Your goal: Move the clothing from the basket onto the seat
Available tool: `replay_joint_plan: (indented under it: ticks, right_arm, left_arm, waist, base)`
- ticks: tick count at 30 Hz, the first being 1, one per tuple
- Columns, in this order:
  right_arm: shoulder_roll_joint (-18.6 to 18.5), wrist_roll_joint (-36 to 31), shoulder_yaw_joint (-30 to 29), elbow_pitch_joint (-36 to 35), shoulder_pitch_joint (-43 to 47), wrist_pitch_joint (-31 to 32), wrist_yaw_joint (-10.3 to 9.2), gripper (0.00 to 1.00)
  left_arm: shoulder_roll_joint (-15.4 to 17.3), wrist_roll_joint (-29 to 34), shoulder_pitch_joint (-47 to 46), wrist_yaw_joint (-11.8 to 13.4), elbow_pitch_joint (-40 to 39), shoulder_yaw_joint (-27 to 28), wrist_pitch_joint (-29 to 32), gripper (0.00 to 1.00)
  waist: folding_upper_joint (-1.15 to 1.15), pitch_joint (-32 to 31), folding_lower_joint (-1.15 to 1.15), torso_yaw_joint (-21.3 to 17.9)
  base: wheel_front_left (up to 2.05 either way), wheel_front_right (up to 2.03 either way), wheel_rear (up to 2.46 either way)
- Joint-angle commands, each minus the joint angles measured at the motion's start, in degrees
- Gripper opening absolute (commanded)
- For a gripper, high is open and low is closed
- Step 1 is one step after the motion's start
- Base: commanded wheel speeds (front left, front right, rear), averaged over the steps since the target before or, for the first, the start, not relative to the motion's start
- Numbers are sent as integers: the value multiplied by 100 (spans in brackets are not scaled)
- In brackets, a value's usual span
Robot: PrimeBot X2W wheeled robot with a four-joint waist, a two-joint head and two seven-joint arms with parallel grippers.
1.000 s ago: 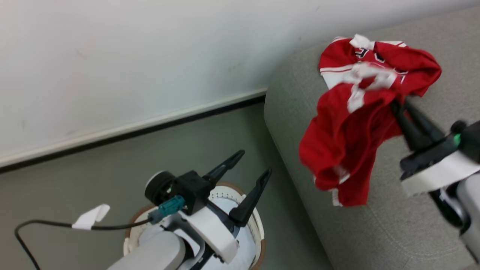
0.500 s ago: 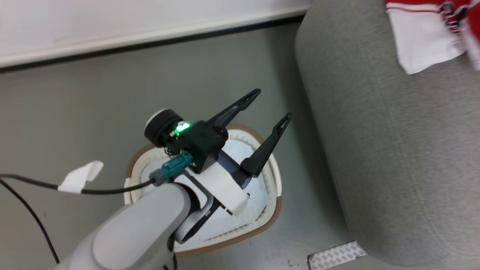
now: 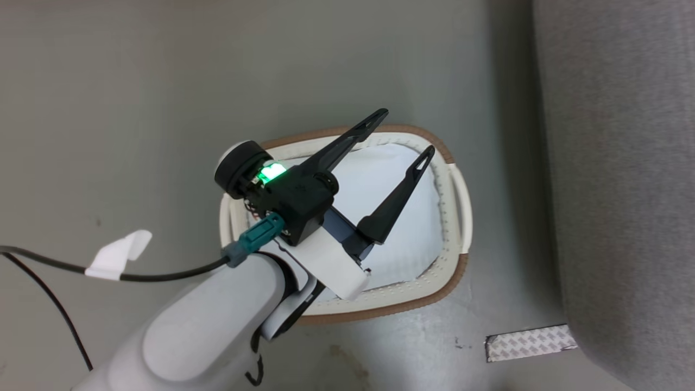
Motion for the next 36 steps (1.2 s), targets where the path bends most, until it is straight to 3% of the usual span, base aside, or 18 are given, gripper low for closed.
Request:
replay_joint_plan:
  ticks: [1,5,7,9,14,19,29,36]
  right_arm:
    - [173,-270,-246,195,168,-66,-15,0]
    - [445,-858,-801,409,239,-141,-15,0]
    - [687,-1126,-899,486,299,-163,-15,19]
    - [769,-1344,-968,532,337,-150,-16,100]
    - [928,-1492,-982,412,540,-365,-15,100]
    - [1201,-1333,-569,-40,1080,-527,-15,100]
    - [2126,-84,544,-2964,3607,-525,-15,100]
    - [2611,242,1380,-4153,5328,-526,-15,100]
  left_arm:
    - [-5,27,-38,13,26,3,-45,100]
    - [38,-14,11,35,82,18,-75,100]
    - [81,-43,51,42,112,39,-88,100]
    - [130,-84,113,71,133,78,-127,100]
    - [108,-235,255,109,221,173,-314,100]
    - [144,-427,591,246,461,399,-570,100]
    - [263,-710,1880,654,933,1173,-783,100]
    - [287,-425,3072,911,718,2120,-782,100]
  waist:
    - [0,74,-1,95]
    - [0,3,-1,57]
    - [0,-80,-1,14]
    - [0,-187,-1,-38]
    - [0,-504,-1,-87]
    - [0,-1098,-1,-106]
    - [0,-2624,-1,38]
    - [0,-3397,-1,127]
  base:
    - [0,0,0]
    - [0,0,0]
    - [0,0,0]
    - [0,0,0]
    - [0,0,0]
    - [0,0,0]
    - [0,0,0]
    - [0,0,0]
